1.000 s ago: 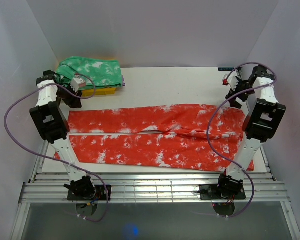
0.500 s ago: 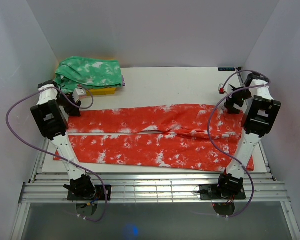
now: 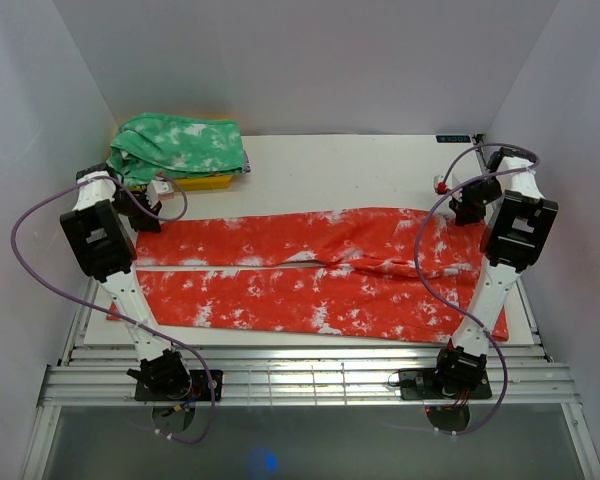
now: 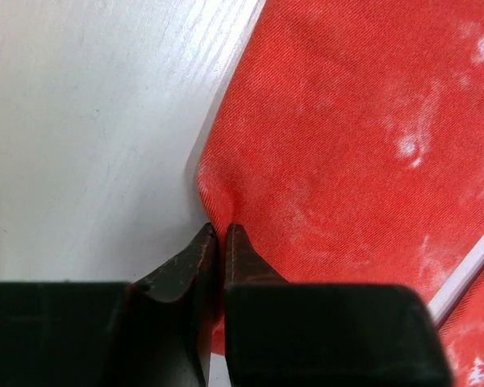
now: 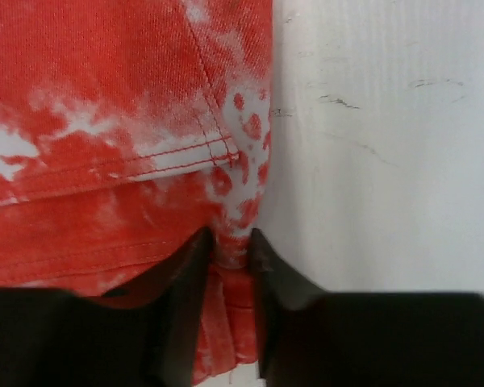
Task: Fold and stack the trousers
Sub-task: Fold the trousers
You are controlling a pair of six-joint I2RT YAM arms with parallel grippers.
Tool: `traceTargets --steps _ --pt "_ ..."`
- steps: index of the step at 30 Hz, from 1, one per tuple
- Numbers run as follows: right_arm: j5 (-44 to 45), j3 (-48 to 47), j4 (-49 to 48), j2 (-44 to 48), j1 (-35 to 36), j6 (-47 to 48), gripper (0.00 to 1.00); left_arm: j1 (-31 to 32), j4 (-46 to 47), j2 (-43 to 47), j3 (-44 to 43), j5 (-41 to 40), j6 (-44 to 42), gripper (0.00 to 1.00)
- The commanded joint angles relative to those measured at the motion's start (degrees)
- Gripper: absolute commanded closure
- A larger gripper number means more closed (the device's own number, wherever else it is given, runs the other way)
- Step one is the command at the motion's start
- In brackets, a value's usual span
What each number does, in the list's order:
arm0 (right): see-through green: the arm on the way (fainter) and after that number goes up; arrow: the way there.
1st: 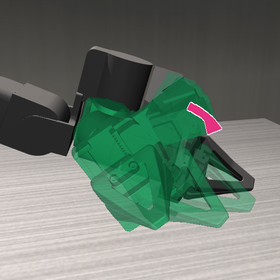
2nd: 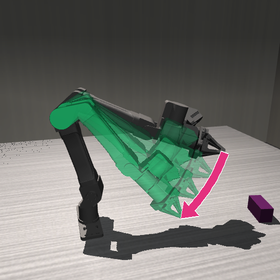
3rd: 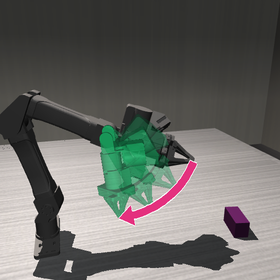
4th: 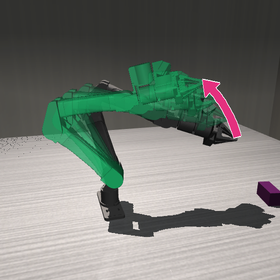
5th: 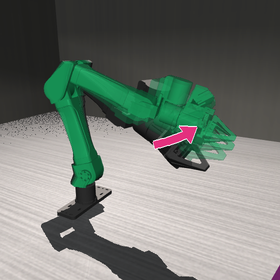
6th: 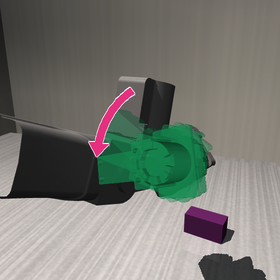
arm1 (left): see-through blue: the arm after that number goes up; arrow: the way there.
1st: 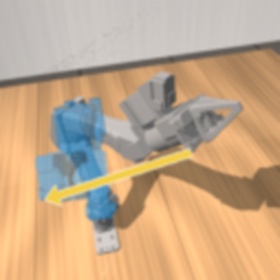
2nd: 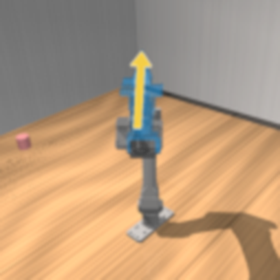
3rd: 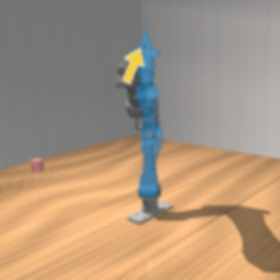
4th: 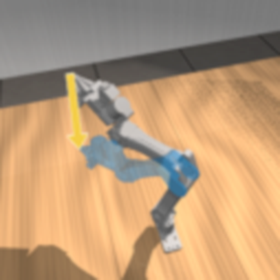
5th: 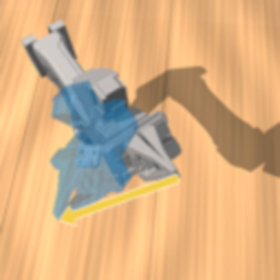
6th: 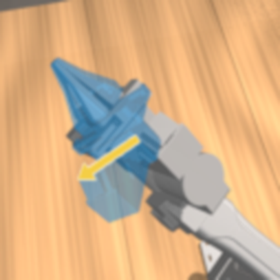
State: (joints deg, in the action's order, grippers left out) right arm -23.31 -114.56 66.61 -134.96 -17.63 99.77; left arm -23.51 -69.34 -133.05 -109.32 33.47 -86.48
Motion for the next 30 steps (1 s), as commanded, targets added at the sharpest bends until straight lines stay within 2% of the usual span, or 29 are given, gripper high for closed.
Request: traceTargets --steps 1,2,3,7,11,16,24,30 --pt "3.3 0.0 3.2 -3.1 0.3 2.8 0.75 0.0 -0.9 -1.8 2.9 -4.1 -1.1 0.92" --pt "3.0 -1.0 2.9 -3.1 0.3 1.4 0.86 -0.1 -0.9 -1.6 2.7 -3.9 -0.7 0.95" --pt "2.5 -2.1 2.5 -3.0 0.3 0.1 0.92 -0.2 -0.7 -1.0 2.5 -3.6 0.2 0.99" --pt "-0.7 -6.9 -0.3 -0.4 0.1 -4.4 0.92 -0.3 3.7 2.3 2.2 -1.2 4.2 1.0" --pt "-2.9 -4.5 -6.0 5.9 -0.6 -6.4 0.92 -0.7 7.5 5.5 1.7 0.9 6.2 1.0" --pt "-3.4 -3.5 -13.3 9.1 -0.9 -9.7 0.92 -0.8 15.9 9.3 3.7 1.9 9.0 1.0" --pt "-8.8 1.0 -22.4 17.2 -3.1 -14.1 0.92 -1.0 30.5 18.2 12.2 2.1 16.4 1.0" --pt "-14.5 8.6 -26.2 26.2 -6.9 -14.8 0.92 -2.9 40.6 27.7 21.0 3.8 20.9 1.0"
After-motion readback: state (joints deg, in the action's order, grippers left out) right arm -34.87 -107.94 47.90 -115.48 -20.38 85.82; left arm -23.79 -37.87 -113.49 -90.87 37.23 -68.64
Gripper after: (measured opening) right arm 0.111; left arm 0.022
